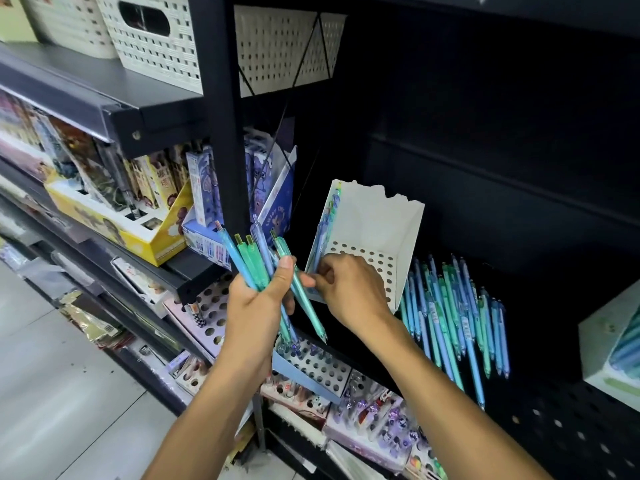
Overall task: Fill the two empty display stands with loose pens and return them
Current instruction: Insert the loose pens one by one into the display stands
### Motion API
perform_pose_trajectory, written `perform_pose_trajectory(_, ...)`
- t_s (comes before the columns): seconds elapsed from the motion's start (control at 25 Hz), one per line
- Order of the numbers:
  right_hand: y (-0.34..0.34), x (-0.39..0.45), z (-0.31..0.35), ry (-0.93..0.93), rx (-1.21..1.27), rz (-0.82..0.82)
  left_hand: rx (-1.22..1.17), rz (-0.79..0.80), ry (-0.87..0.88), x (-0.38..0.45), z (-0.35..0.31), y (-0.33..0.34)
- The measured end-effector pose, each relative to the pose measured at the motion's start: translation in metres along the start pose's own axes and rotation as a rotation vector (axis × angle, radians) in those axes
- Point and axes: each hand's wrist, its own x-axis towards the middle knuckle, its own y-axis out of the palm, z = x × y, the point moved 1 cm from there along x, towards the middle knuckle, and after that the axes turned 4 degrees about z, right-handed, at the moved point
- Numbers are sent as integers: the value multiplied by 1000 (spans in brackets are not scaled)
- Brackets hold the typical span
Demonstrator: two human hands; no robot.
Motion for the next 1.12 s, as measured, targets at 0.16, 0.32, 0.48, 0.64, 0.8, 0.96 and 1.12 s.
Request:
perform_pose_trajectory(0.16,-28,-15,-6,-28,481,-40,44,49,2,1,-3,0)
perform_pose_trajectory(0.32,-58,-32,5,-145,970,85,149,205,57,-4,-7,16)
perform_pose_trajectory(0.48,-62,-34,0,-58,1032,18,228,278,68,-3,-8,24)
perform_pose_trajectory(0.64,-77,-29,-12,-12,1108,-354,198,160,47,2,-2,22)
perform_pose_trajectory(0.8,-86,0,-29,-16,988,-634,302,-5,39,10,8,4)
perform_pose_trajectory(0.96,-58,31,-30,-43,721,-546,401,59,10,18,16,0)
perform_pose_trajectory(1.12,-44,44,-31,-55,580,-482,441,156,-48,22,26,-6)
